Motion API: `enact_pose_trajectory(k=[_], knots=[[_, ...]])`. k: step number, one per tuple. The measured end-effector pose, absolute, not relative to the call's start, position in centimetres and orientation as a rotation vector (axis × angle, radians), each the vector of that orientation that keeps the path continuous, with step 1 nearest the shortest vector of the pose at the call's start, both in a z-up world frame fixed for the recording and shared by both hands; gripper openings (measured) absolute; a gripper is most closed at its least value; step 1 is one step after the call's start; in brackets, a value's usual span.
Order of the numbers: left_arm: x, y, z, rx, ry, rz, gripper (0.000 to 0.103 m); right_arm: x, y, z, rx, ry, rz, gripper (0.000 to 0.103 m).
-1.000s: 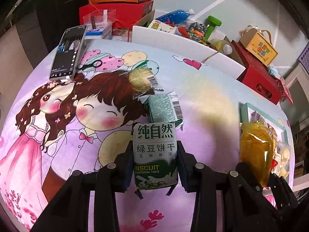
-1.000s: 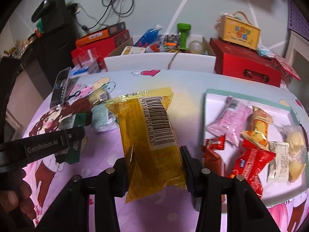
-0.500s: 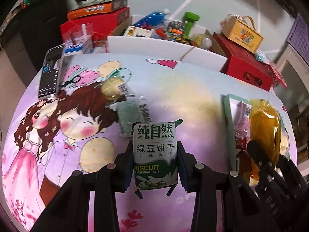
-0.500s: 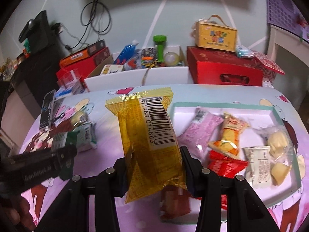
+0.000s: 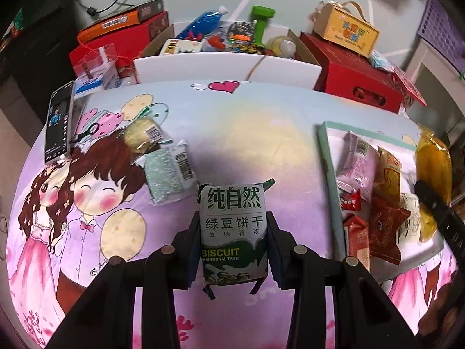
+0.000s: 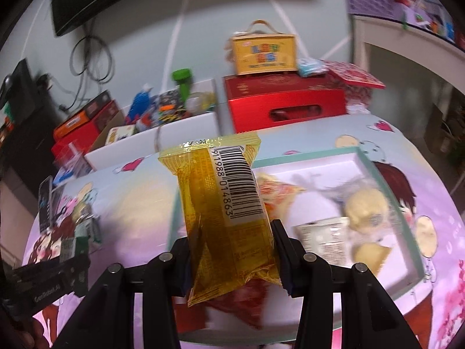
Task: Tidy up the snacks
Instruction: 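Lift the biscuit packet with the left tool while the right tool carries the yellow bag toward the tray, then carry the biscuit packet with the left tool while the right tool lowers the yellow bag into the tray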
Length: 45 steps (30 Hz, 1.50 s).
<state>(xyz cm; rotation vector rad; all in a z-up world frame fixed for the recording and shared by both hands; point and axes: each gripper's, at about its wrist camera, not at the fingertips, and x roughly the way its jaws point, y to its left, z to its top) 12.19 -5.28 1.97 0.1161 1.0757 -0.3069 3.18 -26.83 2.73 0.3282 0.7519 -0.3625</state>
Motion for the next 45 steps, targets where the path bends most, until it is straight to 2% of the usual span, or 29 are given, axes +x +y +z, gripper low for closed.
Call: enact_pose_trajectory(k=[17,30,45], knots=[[11.0,-14.3,2.9,0.279,1.036,-0.452,0.041,-1.2,-37.0,1.2,0.523,0.744,-0.531,0.048],[12.3,-22.7,2.8,0.334,1.034,-0.584,0.041,-0.6,-37.4,0.0,0.520,0.765,-0.510,0.048],[13.1,-25.5,2.0,0.296,1.049,-0.626,0.041,0.3,-36.5,-0.4,0.497,0.779,-0.475,0.048]])
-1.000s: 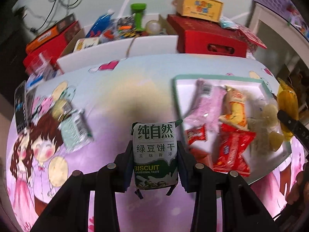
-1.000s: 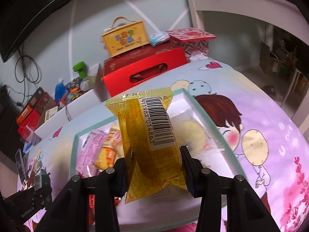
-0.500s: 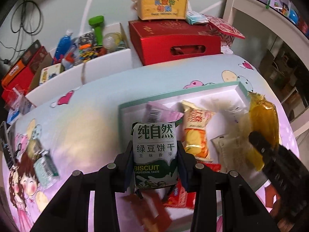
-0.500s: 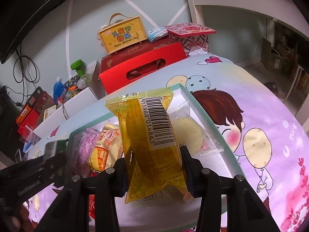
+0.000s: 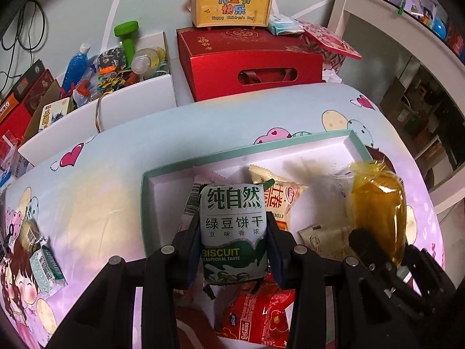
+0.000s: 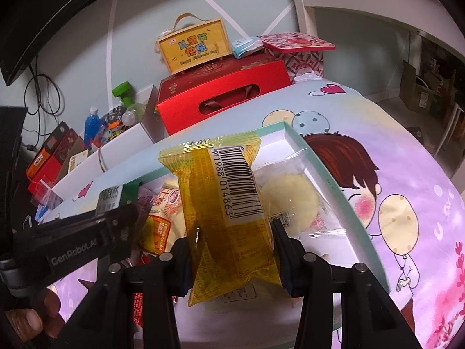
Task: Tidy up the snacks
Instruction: 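Carry the biscuit packet with the left tool while the right tool lowers the yellow bag into the tray, then open both tools to release the biscuit packet and yellow bag in the tray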
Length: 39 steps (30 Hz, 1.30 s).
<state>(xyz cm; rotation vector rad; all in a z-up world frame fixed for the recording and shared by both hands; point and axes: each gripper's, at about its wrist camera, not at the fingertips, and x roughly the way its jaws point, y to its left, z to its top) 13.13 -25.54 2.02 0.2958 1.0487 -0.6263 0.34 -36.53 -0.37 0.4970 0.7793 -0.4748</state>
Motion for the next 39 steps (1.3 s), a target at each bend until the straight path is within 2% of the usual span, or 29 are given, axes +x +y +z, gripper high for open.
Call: enact_pose_trajectory(k=[2,6,10,11,13,17,19,23,25,39], knots=[[13.2,-25.5,2.0,0.292,1.049,-0.626,0.042,0.4,-36.5,-0.5,0.495,0.784,-0.474,0.048],[13.0,-25.0,2.4,0.279,1.048,-0.624,0.054,0.5,-36.5,-0.6,0.496,0.797,-0.480,0.050],[12.9,-24.4,3.2,0.262,1.040,-0.619,0.059,0.6,-36.4,-0.6,0.487,0.807,-0.484,0.051],[12.8,-24.2,3.3,0.259,1.039,-0.615,0.064,0.6,-36.4,-0.6,0.484,0.811,-0.480,0.054],[12.8,-23.7,3.5,0.256,1.036,-0.599,0.067,0.6,-36.4,-0.5,0.481,0.807,-0.478,0.066],[13.0,-22.9,3.5,0.266,1.031,-0.561,0.074,0.7,-36.3,-0.4,0.474,0.808,-0.480,0.067],[13.1,-22.4,3.4,0.276,1.029,-0.535,0.078,0.7,-36.3,-0.5,0.476,0.813,-0.477,0.079],[13.3,-21.2,2.9,0.280,1.027,-0.486,0.083,0.8,-36.2,-0.3,0.451,0.801,-0.485,0.089],[13.3,-20.6,2.6,0.276,1.023,-0.463,0.090,0.8,-36.1,-0.2,0.443,0.797,-0.489,0.102],[13.4,-17.9,1.5,0.229,1.023,-0.409,0.091,0.9,-35.7,0.0,0.416,0.748,-0.494,0.103]])
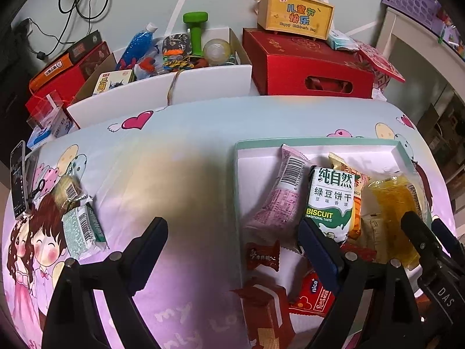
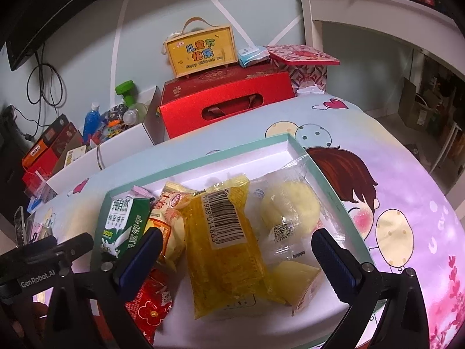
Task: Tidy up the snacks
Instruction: 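Open both tools to release the biscuit packet and yellow bag in the tray, then move both tools back from the tray to the snack pile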
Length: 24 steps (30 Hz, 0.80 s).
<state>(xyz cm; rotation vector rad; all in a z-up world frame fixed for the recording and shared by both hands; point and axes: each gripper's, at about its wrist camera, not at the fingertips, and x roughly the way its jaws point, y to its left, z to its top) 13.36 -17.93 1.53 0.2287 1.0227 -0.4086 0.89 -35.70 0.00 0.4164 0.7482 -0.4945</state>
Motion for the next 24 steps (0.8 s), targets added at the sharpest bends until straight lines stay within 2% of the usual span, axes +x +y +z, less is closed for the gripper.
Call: enact_pose_trajectory(k=[6,24], knots=[[13.4,-16.8,1.8,0.214,1.018,-0.399,0.091,0.3,-36.1,0.2,0.493,0.685,-0.467,0.103],[13.8,-10.6,1.9,0.165,1.045,-0.312,0.092,1.8,-33.3,1.0,0.424,0.731,-0.436,0.103]])
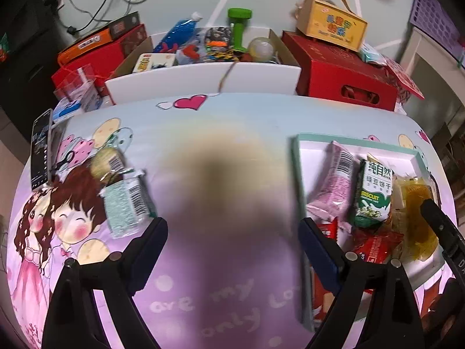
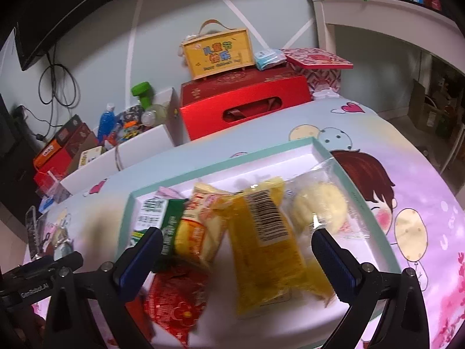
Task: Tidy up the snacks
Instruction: 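Move both tools back from the tray to the snack pile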
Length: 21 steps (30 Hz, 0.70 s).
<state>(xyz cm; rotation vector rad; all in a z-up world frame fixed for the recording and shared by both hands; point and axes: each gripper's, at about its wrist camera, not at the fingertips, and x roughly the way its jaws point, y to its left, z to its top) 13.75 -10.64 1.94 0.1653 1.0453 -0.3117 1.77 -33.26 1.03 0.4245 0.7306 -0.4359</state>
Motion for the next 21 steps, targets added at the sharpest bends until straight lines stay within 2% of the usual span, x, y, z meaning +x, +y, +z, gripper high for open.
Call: enact_pose_trajectory(k=[21], knots=[[14.3,1.3,2.0,0.033,1.081,-0.108,0.092,4.8,-24.3,2.4,0.312,0.762,-0.244,0.103]])
